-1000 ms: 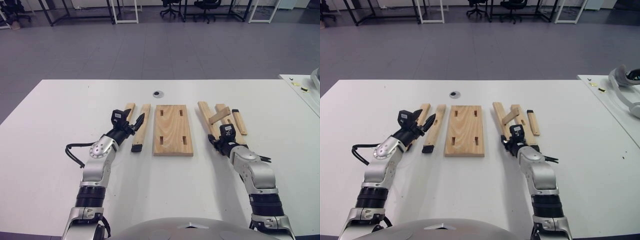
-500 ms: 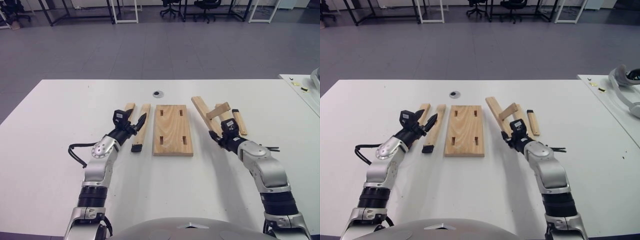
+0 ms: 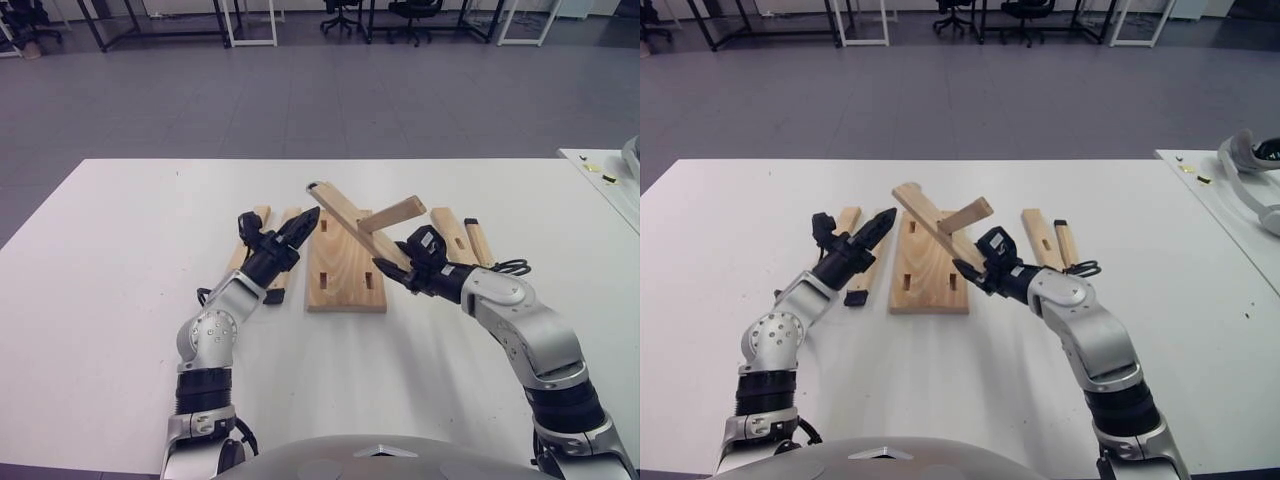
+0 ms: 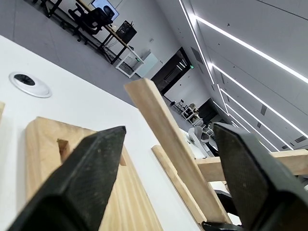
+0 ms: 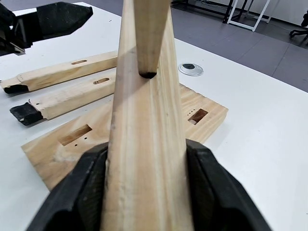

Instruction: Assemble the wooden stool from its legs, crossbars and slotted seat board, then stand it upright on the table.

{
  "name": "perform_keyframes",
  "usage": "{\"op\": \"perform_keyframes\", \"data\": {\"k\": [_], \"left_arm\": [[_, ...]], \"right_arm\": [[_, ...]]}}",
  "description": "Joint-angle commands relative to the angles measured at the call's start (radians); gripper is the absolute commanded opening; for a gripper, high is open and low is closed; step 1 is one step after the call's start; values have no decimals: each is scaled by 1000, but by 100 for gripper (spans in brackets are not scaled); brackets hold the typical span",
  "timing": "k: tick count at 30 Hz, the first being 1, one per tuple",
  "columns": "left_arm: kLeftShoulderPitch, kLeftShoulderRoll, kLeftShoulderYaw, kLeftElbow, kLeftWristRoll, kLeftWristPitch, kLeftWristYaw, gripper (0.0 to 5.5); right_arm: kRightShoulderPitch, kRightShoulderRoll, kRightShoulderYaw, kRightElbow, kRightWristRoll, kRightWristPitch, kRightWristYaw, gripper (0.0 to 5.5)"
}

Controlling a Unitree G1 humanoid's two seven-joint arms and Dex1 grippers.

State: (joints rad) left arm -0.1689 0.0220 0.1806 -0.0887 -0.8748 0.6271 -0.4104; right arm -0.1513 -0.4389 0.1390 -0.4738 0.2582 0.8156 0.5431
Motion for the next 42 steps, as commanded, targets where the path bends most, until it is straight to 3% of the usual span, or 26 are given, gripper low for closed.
{"op": "perform_keyframes", "data": {"k": [1, 11, 22, 36, 42], "left_arm": [[0, 2, 0, 14, 0, 25, 28, 333], [-11, -14, 28, -18, -87, 75, 41, 333], [17, -20, 5, -26, -41, 51, 55, 138], [62, -31, -5, 57, 8, 36, 72, 133], [69, -74, 57, 124, -60, 50, 93, 128]], "right_arm": [[-13, -12, 13, -40, 26, 17, 12, 207], [-6, -31, 66, -56, 26, -2, 26, 207], [9, -42, 89, -53, 24, -12, 29, 207], [32, -49, 100, -27, 1, -44, 15, 206], [50, -44, 108, -10, -7, -60, 21, 206]]}}
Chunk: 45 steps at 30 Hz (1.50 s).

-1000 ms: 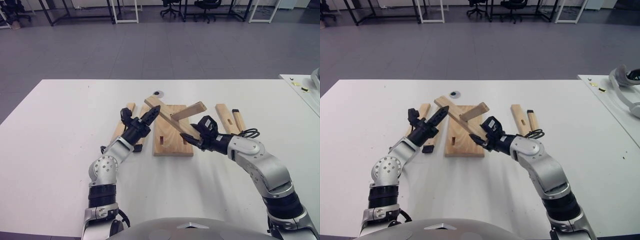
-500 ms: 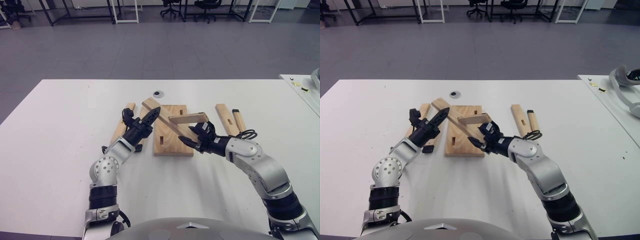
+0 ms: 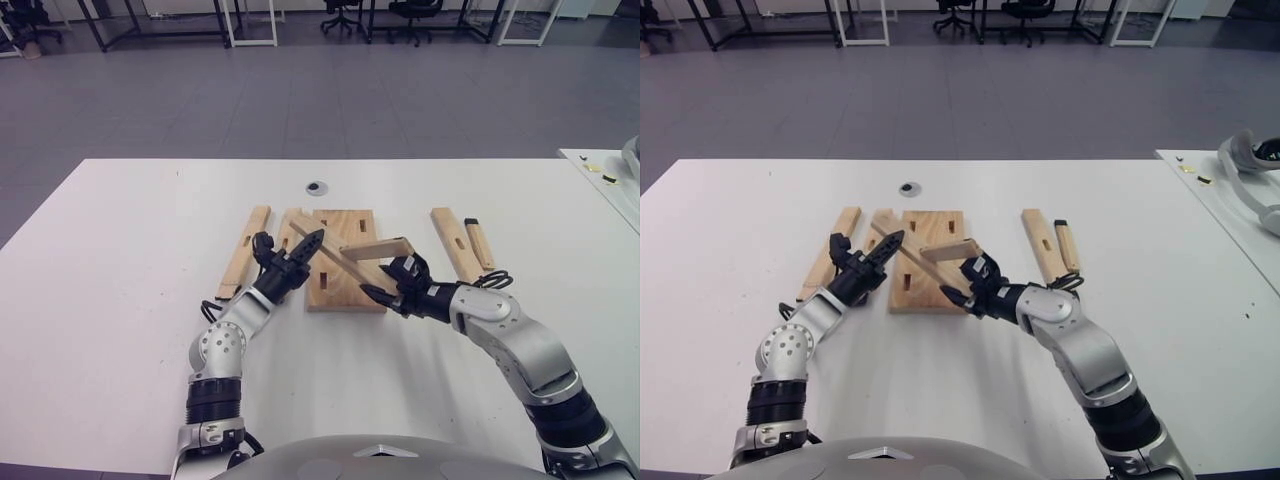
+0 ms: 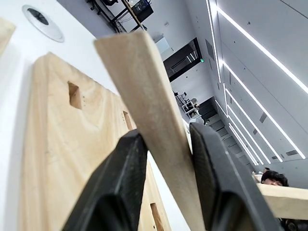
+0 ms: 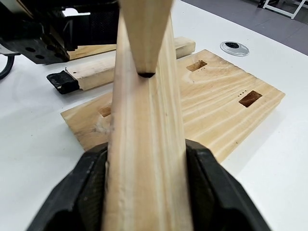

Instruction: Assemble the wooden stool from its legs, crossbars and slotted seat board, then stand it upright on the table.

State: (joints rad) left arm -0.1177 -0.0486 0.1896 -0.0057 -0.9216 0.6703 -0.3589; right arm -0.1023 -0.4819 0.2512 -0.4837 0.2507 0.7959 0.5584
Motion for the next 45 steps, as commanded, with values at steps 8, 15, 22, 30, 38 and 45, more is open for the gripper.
{"op": "perform_keyframes", "data": {"k": [8, 15, 22, 30, 38, 45], "left_arm": [[6, 8, 93, 84, -40, -9, 56, 116], [0, 13, 102, 123, -16, -33, 68, 113], [-6, 18, 95, 134, 9, -53, 64, 107], [2, 15, 87, 117, 13, -51, 54, 103], [-52, 91, 74, -67, 99, -108, 105, 103], [120, 82, 113, -626, 10, 27, 489, 101]], "right_arm": [[9, 16, -40, 21, -12, -109, -10, 206], [1, 55, -79, 28, -25, -234, -33, 206], [26, 45, -45, 30, -32, -220, 11, 257], [38, 47, -61, 38, -10, -210, 13, 427], [41, 57, -117, 57, -12, -219, -26, 532], [109, 103, -227, 137, -28, -309, -128, 532]]}}
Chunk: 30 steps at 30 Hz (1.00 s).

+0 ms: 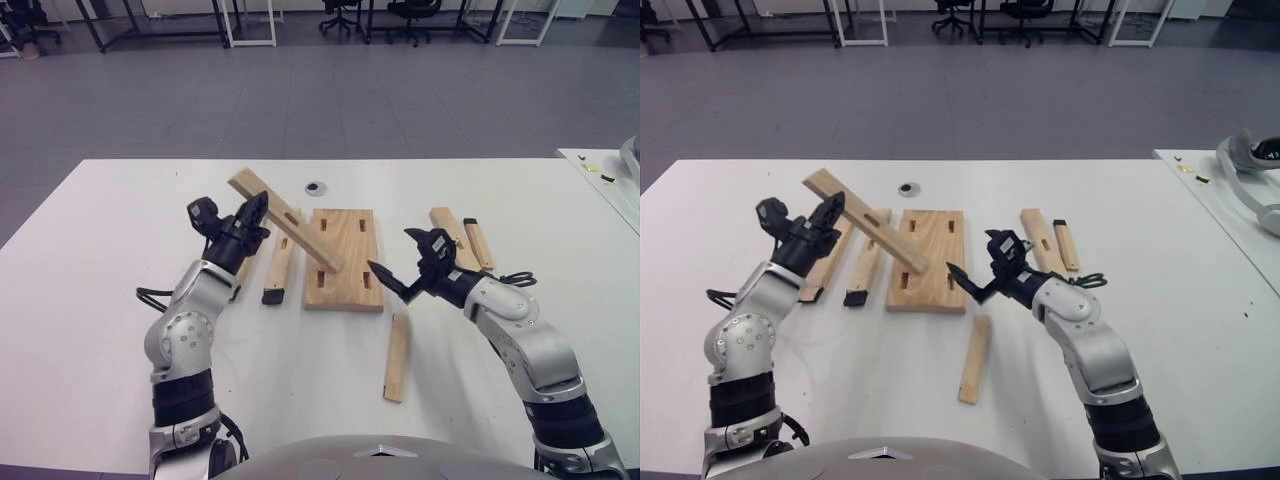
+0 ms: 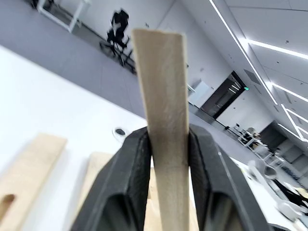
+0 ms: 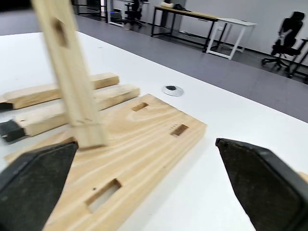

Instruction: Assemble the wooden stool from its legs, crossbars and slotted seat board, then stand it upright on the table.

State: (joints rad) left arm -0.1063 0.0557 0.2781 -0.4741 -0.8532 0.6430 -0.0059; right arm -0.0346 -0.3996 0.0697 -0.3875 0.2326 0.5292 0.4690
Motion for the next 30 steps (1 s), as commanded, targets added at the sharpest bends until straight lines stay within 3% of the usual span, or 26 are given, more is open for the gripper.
{"op": "perform_keyframes", "data": {"k": [1, 5, 14, 30], "left_arm": [[149, -20, 44, -198, -78, 69, 181, 100], [212, -33, 93, -229, -152, 73, 302, 100], [164, -124, 62, -170, -198, -10, 428, 100], [226, -70, -91, -224, 32, -25, 467, 100]], "right_arm": [[64, 28, -61, 47, -15, -58, -56, 532], [126, 54, -90, 70, -31, -103, -107, 532], [129, 84, -53, 118, -64, -152, -115, 532], [156, 108, -27, 83, -109, -142, -153, 532]]}}
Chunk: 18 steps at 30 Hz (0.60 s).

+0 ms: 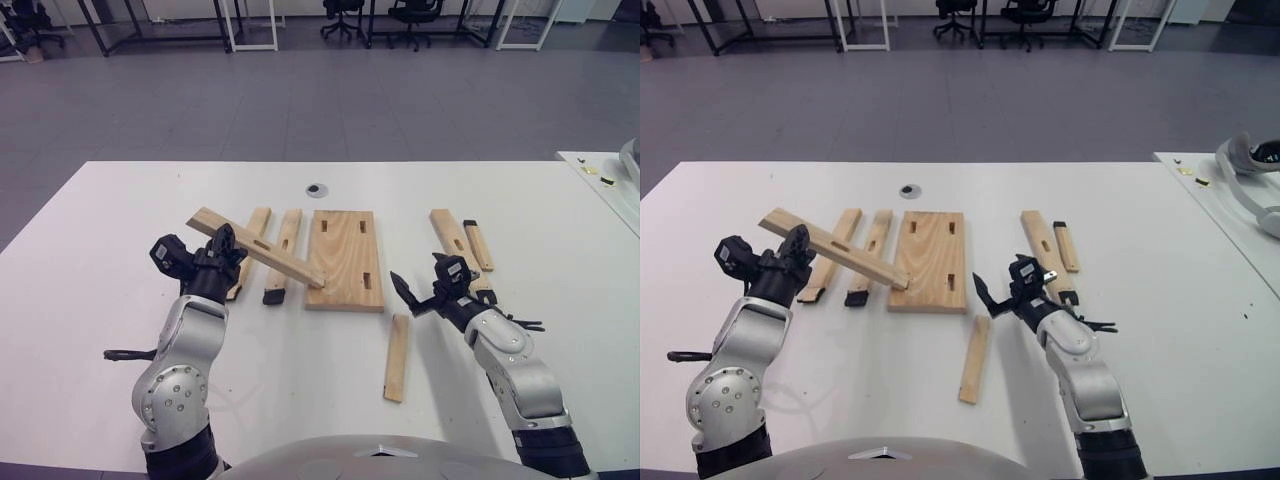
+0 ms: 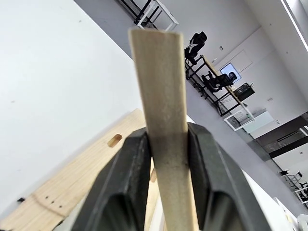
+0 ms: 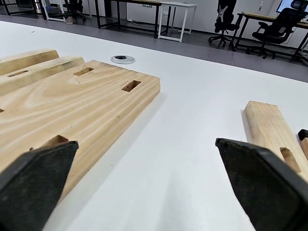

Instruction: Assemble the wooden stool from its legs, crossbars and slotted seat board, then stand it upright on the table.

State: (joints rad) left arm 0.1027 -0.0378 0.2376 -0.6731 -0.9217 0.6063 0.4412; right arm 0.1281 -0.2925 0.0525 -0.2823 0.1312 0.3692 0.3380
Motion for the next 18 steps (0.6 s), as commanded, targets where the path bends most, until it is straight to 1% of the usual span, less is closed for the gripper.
{"op": "perform_keyframes", "data": {"k": [1, 5, 10, 14, 18], "left_arm": [[15, 29, -81, -31, 149, 6, 21, 100], [-5, 52, -163, -45, 293, -16, 5, 100], [24, 53, -216, -56, 375, -20, -17, 100], [70, 88, -306, -110, 453, 47, -18, 100], [17, 118, -410, -200, 525, 169, -5, 100]], "right_arm": [[-14, 0, -19, -22, -10, 22, -28, 532], [-39, 0, -35, -23, -13, 36, -46, 532], [-49, -5, -42, -23, -12, 47, -50, 532], [-56, -14, -33, -43, -17, 68, -43, 532], [-86, -26, -18, -56, -32, 90, -40, 532]]}}
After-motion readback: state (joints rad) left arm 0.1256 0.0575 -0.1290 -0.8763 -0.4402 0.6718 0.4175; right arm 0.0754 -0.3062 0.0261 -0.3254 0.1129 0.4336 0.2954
